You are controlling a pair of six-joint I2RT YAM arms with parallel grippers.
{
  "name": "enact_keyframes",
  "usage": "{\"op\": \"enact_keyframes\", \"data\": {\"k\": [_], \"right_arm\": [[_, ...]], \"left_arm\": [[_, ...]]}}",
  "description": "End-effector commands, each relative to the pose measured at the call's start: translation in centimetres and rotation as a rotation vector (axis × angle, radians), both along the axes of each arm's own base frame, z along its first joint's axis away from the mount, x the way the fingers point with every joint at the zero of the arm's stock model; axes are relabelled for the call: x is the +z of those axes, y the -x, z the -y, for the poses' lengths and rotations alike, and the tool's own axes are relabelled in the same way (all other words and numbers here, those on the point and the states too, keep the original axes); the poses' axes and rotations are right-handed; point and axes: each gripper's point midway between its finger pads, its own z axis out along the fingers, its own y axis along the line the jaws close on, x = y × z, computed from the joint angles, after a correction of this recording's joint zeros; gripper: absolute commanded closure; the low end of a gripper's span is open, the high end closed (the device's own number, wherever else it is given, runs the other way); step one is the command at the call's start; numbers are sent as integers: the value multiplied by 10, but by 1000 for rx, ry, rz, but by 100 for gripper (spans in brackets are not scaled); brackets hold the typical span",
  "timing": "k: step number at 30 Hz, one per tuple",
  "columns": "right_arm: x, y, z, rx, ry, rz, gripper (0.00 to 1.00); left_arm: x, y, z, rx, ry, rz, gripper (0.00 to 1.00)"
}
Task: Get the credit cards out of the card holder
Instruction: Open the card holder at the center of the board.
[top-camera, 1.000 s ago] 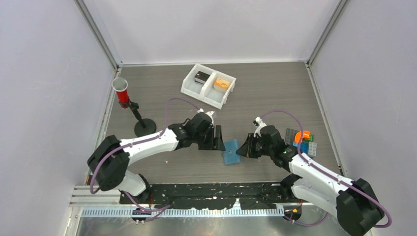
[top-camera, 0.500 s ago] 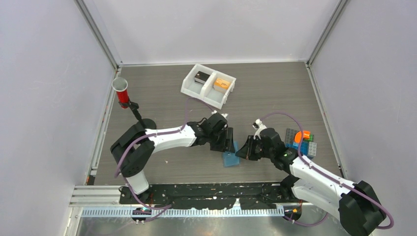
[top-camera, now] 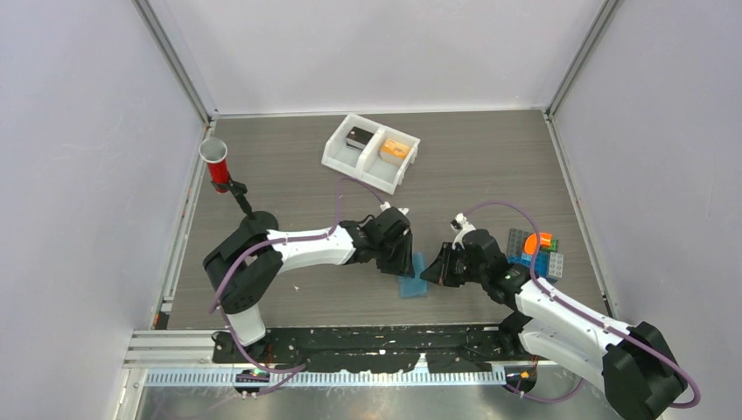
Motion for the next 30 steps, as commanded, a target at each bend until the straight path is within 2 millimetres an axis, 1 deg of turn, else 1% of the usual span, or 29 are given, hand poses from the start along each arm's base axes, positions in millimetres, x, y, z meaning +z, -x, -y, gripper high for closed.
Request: {"op": "enact_keyframes", "data": {"k": [1,5,7,15,21,24,25,26,27,28,29,30], "right_arm": [[16,-10,-8,3,-49,76,95],[10,-8,-5,4,-35,73,95],[8,-7,-4,1,-27,70,95],[5,-10,-1,-6,-6,83,95],[-2,-17,5,-3,68,93,94],[-6,-20,7,3,111,90,89],[-4,-23,8,6,128,99,87],[-6,-25,10,4,147,97,83],[-3,-27,10,13,161,103,80],[-2,-28,11,15,174,100,73],[2,-30,11,25,187,106,69],[3,-30,11,31,192,106,60]], "left_arm": [[5,1,4,0,-1,16,77],[6,2,4,-4,1,15,93],[7,2,2,-8,-8,18,99],[11,1,-7,1,-29,43,100],[19,3,-17,21,-20,65,100],[25,4,-22,29,0,78,100],[26,5,-23,33,4,81,100],[27,5,-25,37,8,85,100],[28,6,-27,40,11,91,100],[27,6,-30,46,11,93,100],[28,6,-30,50,19,98,100],[27,7,-32,52,23,101,100]]}}
